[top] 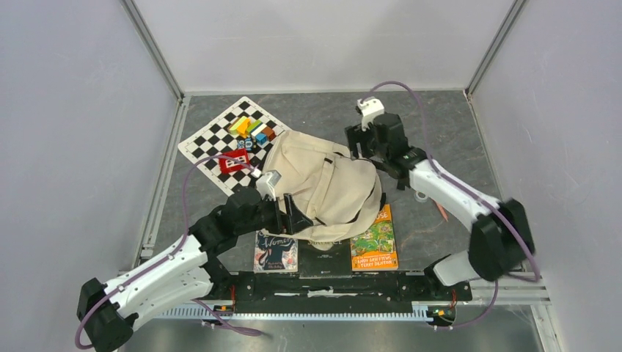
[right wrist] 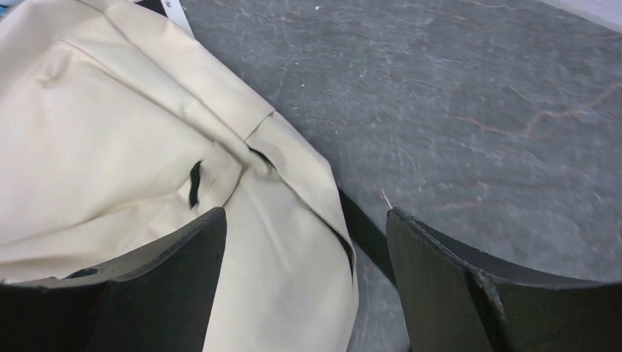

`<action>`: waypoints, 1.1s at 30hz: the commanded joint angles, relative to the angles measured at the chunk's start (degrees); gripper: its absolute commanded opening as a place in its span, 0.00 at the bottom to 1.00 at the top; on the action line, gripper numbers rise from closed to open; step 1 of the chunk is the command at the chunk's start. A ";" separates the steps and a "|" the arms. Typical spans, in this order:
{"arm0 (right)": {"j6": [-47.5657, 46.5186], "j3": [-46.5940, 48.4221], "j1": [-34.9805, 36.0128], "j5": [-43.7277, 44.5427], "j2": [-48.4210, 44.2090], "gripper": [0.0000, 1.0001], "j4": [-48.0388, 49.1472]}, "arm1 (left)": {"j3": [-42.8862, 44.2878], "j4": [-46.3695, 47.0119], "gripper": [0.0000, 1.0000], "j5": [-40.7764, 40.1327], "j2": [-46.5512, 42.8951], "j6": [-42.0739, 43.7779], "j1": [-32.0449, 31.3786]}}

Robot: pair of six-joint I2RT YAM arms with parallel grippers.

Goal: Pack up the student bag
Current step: Adjust the student bag at the center of the board.

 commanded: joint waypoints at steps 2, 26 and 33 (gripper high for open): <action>5.87 -11.86 3.50 -0.43 -15.29 0.82 -1.47 | 1.50 -1.90 0.89 -6.04 -1.55 -5.44 0.01; 14.60 -39.45 9.63 -0.59 -30.65 0.54 -0.92 | -17.67 7.54 0.73 -17.88 -7.79 -21.83 0.16; 9.53 -27.19 12.00 -9.79 -29.42 0.72 -5.10 | -20.40 6.42 0.71 -20.61 -11.96 -21.72 0.19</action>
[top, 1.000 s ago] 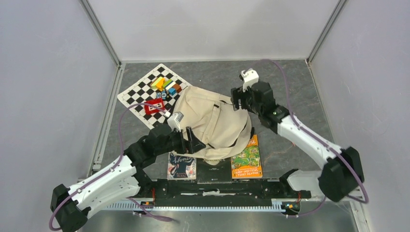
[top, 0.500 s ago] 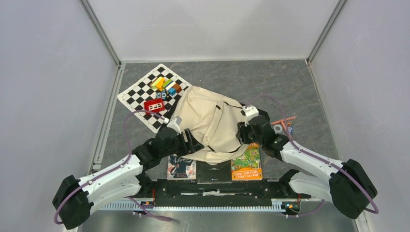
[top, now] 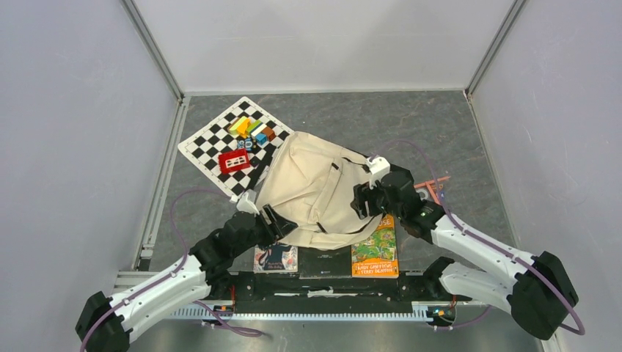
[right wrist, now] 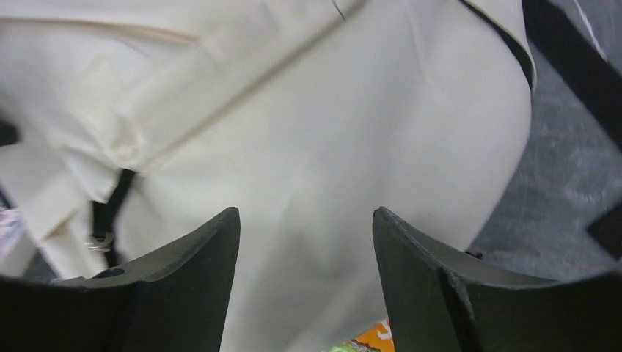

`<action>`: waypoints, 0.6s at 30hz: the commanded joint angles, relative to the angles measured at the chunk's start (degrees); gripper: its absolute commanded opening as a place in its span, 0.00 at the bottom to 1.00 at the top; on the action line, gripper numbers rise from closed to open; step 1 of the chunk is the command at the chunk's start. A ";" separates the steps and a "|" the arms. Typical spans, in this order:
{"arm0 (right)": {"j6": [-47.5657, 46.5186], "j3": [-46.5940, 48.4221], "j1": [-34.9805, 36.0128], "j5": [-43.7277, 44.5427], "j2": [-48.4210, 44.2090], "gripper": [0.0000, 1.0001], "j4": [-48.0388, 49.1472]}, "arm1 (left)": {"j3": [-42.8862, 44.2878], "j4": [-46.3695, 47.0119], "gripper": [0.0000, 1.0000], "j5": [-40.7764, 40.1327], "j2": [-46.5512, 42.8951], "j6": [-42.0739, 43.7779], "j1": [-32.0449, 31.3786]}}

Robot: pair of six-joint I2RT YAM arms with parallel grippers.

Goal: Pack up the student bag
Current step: Adjust the student bag at the center of the board, then unzip the student bag at the center of the board.

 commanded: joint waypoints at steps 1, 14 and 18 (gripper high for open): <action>-2.92 8.37 3.02 -6.19 1.38 0.73 -2.58 | -0.83 -1.44 0.70 -4.50 -0.91 -1.32 0.09; 2.53 17.84 18.83 0.67 16.50 0.65 -3.03 | 19.22 -20.16 0.92 -5.45 10.08 18.98 8.23; 5.45 20.09 21.79 5.36 20.92 0.62 -3.77 | 19.88 -18.92 0.93 0.62 12.01 23.39 19.69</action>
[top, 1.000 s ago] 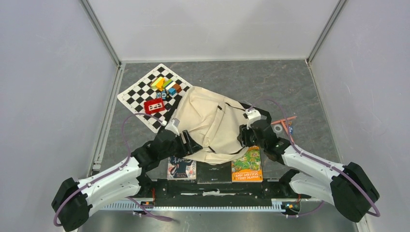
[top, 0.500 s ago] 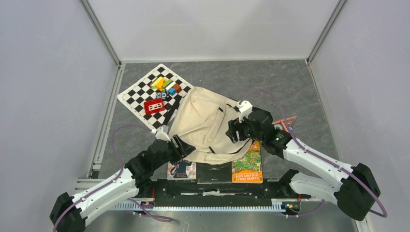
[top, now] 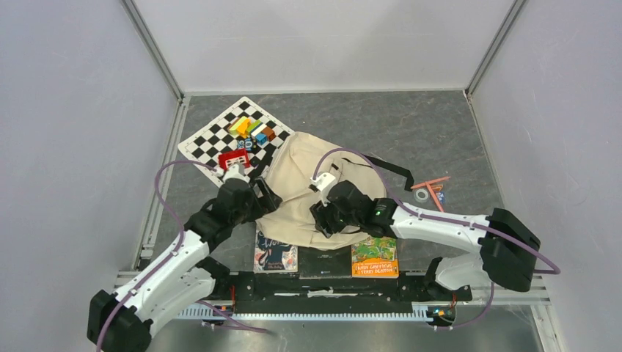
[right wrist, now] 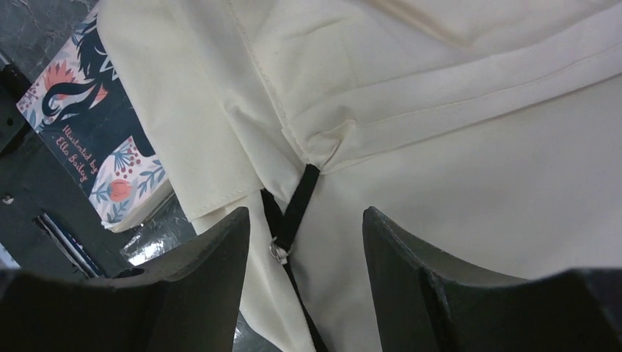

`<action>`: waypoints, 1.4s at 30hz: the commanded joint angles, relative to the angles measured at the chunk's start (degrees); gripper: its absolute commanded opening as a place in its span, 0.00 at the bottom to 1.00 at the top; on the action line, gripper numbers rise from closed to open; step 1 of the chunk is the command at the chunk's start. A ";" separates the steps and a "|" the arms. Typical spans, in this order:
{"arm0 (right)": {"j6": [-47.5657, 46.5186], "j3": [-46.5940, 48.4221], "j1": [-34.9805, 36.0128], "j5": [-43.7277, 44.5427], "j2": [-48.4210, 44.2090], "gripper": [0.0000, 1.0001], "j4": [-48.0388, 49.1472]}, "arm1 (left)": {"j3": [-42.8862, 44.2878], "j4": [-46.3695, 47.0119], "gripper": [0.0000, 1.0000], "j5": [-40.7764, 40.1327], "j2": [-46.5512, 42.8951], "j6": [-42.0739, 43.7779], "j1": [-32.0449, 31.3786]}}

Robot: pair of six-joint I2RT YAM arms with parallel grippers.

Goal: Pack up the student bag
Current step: Unzip the student bag at the center of the board.

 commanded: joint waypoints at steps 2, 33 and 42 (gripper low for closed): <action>4.78 5.00 3.42 8.57 4.58 0.60 -0.63 | 1.06 -2.90 0.93 3.84 0.50 9.72 11.42; 6.49 8.29 8.65 18.90 10.31 0.00 -6.33 | -10.86 7.77 0.06 8.75 -1.98 4.62 14.05; 6.46 7.68 10.58 26.93 4.95 0.00 -10.81 | -6.93 5.57 0.02 5.73 -2.37 7.28 14.13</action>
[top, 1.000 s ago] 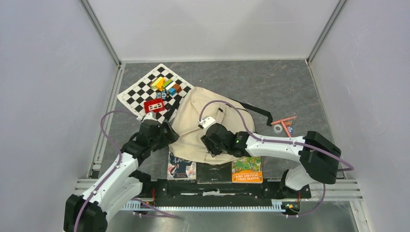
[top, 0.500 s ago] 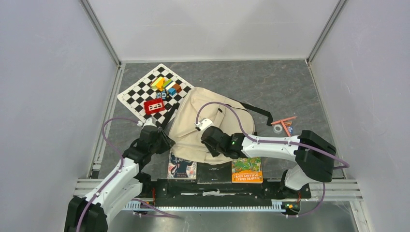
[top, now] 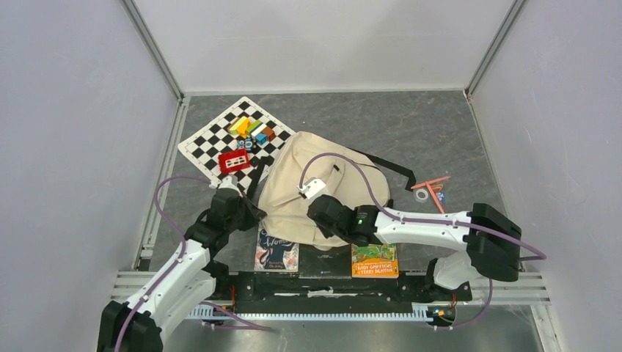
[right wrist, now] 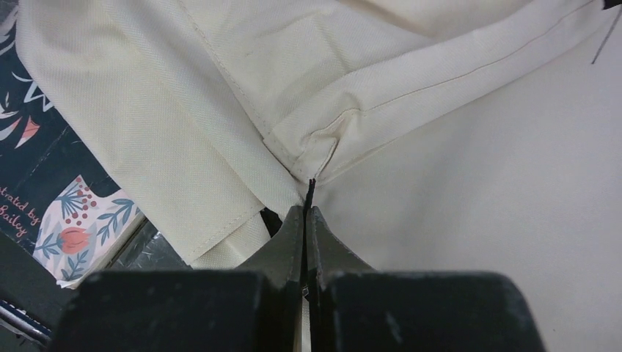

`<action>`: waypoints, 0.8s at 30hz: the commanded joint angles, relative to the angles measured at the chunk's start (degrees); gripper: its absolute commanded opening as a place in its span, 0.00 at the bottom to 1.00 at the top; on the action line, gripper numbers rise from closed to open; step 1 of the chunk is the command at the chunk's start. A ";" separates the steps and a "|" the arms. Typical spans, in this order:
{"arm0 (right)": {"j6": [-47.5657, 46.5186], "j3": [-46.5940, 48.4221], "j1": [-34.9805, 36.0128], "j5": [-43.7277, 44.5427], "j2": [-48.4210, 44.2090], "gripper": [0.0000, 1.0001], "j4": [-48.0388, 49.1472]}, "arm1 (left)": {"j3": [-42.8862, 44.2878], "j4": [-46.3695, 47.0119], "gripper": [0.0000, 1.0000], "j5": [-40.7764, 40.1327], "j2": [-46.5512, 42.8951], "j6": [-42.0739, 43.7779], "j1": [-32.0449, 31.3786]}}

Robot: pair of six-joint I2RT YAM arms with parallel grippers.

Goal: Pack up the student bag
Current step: Unzip the student bag at the center of the board.

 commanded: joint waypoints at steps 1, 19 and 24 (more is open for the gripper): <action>0.54 0.13 0.89 7.49 -4.60 0.00 -4.72 | 4.72 -0.91 0.02 -3.48 0.27 3.48 0.05; 4.77 -10.59 1.61 4.00 -13.86 0.13 3.73 | 8.84 5.64 0.02 4.19 8.56 8.46 1.15; 5.59 -10.61 1.61 4.06 -12.89 0.00 4.40 | 8.24 4.66 0.02 3.51 7.81 9.08 1.19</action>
